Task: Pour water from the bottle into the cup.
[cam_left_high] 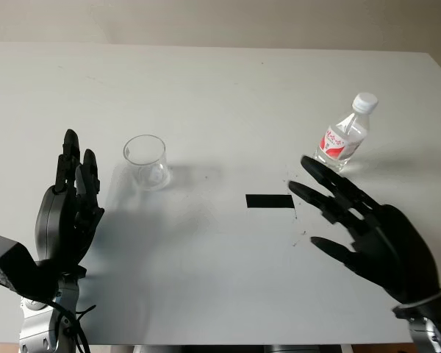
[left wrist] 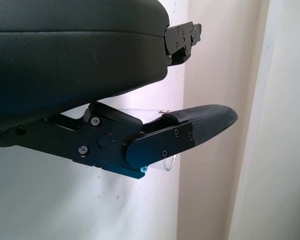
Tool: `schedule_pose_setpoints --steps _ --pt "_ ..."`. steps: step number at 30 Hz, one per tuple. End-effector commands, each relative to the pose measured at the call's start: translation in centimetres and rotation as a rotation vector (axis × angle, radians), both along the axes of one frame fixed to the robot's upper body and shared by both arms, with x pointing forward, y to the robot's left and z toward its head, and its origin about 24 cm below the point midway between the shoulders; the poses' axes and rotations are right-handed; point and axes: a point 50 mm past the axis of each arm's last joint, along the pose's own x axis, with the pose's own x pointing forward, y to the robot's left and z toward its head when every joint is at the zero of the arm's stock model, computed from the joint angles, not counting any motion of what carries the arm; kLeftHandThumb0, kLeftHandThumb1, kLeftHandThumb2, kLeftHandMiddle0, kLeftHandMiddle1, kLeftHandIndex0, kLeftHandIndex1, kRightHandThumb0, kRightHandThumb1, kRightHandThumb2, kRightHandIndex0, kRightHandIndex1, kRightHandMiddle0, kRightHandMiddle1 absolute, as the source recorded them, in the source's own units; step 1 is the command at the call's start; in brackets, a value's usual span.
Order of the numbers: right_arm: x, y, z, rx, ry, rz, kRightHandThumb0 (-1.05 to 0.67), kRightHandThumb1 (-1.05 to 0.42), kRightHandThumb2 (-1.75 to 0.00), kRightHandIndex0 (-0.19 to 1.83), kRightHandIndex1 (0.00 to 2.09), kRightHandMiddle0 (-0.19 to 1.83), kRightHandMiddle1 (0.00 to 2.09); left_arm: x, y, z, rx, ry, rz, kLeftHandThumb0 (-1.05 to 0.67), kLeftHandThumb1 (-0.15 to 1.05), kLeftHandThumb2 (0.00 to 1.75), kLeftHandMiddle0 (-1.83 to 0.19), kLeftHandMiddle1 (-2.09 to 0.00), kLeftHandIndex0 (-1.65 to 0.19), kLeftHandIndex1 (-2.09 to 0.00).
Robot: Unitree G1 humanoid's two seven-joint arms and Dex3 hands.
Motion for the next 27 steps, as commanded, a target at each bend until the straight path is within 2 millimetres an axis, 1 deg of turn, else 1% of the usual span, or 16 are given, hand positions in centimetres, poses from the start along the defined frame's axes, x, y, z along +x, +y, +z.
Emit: schedule_pose_setpoints --steps 1,3,4,5,7,8,12,13,15,16,20,23,26,27 --pt "-0.9 -0.6 0.5 -0.026 -0.009 -0.076 -0.66 -0.89 -0.05 0.46 0.51 0.54 0.16 -0.4 0.6 0.1 0.000 0.005 0.008 -0.75 1.05 0.71 0.19 0.00 0.19 0.00" --pt "-1.6 -1.0 1.0 -0.075 -0.015 -0.109 -0.60 -0.88 -0.05 0.31 0.86 0.60 0.16 -0.4 0.8 0.1 -0.009 0.014 0.008 -0.75 1.05 0.71 0.19 0.00 0.19 0.00" --pt "-2.0 -1.2 1.4 -0.106 -0.010 -0.110 -0.60 -0.88 -0.05 0.20 1.10 0.61 0.17 -0.5 0.9 0.0 -0.010 0.019 0.008 -0.75 1.05 0.71 0.19 0.00 0.19 0.00" --pt "-2.2 -1.3 1.6 -0.126 -0.006 -0.109 -0.61 -0.89 -0.05 0.13 1.25 0.62 0.18 -0.5 1.0 0.0 -0.011 0.022 0.008 -0.76 1.05 0.70 0.19 0.00 0.19 0.00" --pt "-2.6 -1.5 2.2 -0.200 -0.004 -0.108 -0.63 -0.90 -0.06 0.07 1.37 0.62 0.20 -0.5 1.3 0.0 -0.010 0.030 0.010 -0.76 1.05 0.70 0.19 0.00 0.19 0.00" --pt "-2.9 -1.9 2.6 -0.243 -0.005 -0.122 -0.64 -0.90 -0.06 0.07 1.38 0.62 0.21 -0.6 1.4 0.0 -0.009 0.033 0.013 -0.76 1.05 0.70 0.19 0.00 0.19 0.00" --pt "-3.6 -2.7 3.3 -0.357 0.008 -0.215 -0.64 -0.88 -0.05 0.19 1.15 0.61 0.22 -0.7 1.7 0.2 0.003 0.033 0.018 -0.77 1.05 0.71 0.19 0.00 0.19 0.00" --pt "-3.8 -2.9 3.4 -0.399 0.029 -0.255 -0.68 -0.89 -0.06 0.23 1.06 0.61 0.22 -0.7 1.8 0.2 0.008 0.035 0.019 -0.76 1.05 0.71 0.19 0.00 0.19 0.00" --pt "-4.2 -3.1 3.6 -0.458 0.063 -0.320 -0.71 -0.91 -0.05 0.38 0.76 0.62 0.21 -0.7 1.9 0.2 0.009 0.040 0.019 -0.77 1.05 0.71 0.19 0.00 0.19 0.00" --pt "-4.2 -3.2 3.6 -0.475 0.074 -0.340 -0.72 -0.91 -0.05 0.42 0.70 0.63 0.20 -0.7 2.0 0.3 0.008 0.043 0.018 -0.77 1.05 0.71 0.19 0.00 0.19 0.00" --pt "-4.2 -2.9 3.7 -0.490 0.102 -0.389 -0.77 -0.92 -0.05 0.53 0.49 0.66 0.18 -0.7 2.2 0.4 0.013 0.046 0.016 -0.76 1.05 0.73 0.19 0.00 0.19 0.00" --pt "-4.1 -2.6 3.6 -0.490 0.111 -0.427 -0.81 -0.91 -0.05 0.66 0.23 0.68 0.14 -0.8 2.4 0.5 0.001 0.046 0.027 -0.75 1.05 0.72 0.19 0.00 0.19 0.00" --pt "-3.9 -2.2 3.3 -0.498 0.112 -0.462 -0.84 -0.91 -0.06 0.70 0.14 0.65 0.11 -0.9 2.6 0.5 -0.005 0.049 0.031 -0.74 1.05 0.73 0.19 0.00 0.19 0.00" --pt "-3.8 -2.0 3.0 -0.476 0.108 -0.494 -0.85 -0.92 -0.06 0.68 0.12 0.63 0.09 -1.0 2.7 0.5 -0.006 0.051 0.032 -0.74 1.05 0.73 0.19 0.00 0.19 0.00"
